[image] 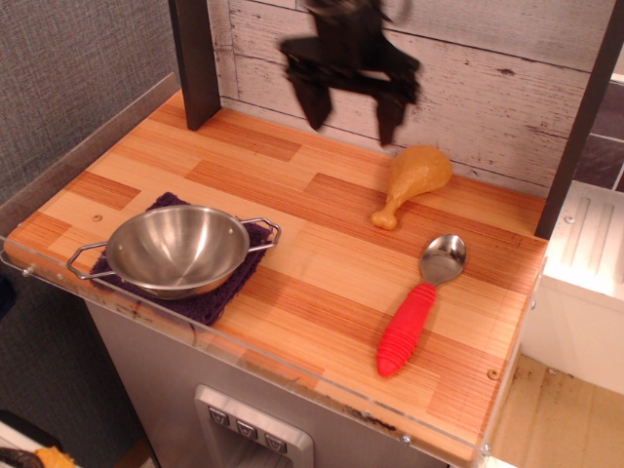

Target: Pick up the piece of bone from the table and place it into the pan.

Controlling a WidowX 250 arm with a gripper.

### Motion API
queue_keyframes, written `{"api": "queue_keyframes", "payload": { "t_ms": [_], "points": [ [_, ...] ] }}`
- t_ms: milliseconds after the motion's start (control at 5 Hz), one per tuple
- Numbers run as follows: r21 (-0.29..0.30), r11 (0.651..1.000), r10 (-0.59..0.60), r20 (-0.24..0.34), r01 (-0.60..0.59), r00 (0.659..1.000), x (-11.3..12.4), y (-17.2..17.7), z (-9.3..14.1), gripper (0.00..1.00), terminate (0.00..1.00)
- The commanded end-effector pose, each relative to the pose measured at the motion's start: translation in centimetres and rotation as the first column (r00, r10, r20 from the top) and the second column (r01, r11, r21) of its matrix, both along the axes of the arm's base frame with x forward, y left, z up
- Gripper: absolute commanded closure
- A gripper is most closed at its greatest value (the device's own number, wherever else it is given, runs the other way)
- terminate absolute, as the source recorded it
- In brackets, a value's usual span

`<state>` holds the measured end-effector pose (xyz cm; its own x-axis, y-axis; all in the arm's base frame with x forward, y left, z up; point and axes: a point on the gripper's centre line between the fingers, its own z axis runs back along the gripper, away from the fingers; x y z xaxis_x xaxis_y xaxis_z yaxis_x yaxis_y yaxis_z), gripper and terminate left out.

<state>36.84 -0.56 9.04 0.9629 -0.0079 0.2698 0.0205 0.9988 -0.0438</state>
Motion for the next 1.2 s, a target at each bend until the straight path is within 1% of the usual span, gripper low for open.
{"api": "queue_keyframes", "payload": {
  "t_ms": [0, 200, 400, 600, 800, 1000],
  "points": [
    [0.077, 0.997, 0.014, -0.059, -0.010, 0.998, 2.4, -1.7, -2.3, 0.00, 0.00],
    [0.098, 0.995, 0.043, -0.165, -0.027, 0.985, 2.4, -2.2, -3.5, 0.00, 0.00],
    [0.115, 0.991, 0.102, -0.284, -0.072, 0.953, 2.1, -2.1, -5.1, 0.00, 0.00],
    [0.130, 0.986, 0.138, -0.308, -0.102, 0.941, 2.0, -2.2, -6.0, 0.00, 0.00],
    [0.138, 0.985, 0.144, -0.322, -0.104, 0.936, 1.8, -1.9, -6.9, 0.00, 0.00],
    [0.104, 0.991, 0.104, -0.247, -0.080, 0.964, 1.5, -1.8, -6.5, 1.00, 0.00]
  ]
}}
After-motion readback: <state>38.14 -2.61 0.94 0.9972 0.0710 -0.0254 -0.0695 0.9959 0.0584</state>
